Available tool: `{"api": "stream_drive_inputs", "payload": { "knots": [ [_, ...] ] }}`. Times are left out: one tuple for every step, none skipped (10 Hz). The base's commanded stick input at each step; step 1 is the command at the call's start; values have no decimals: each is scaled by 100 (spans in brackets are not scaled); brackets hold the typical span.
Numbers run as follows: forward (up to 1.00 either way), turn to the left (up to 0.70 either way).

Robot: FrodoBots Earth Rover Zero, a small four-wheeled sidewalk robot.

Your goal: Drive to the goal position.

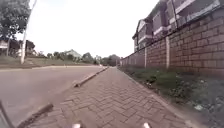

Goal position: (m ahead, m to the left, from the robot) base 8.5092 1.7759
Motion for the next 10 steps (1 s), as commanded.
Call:
{"api": "stream_drive_inputs", "payload": {
  "knots": [
    [50,0],
    [50,0],
    [50,0],
    [50,0],
    [50,0],
    [50,0],
    [50,0],
    [50,0],
    [50,0],
    [50,0]
  ]
}}
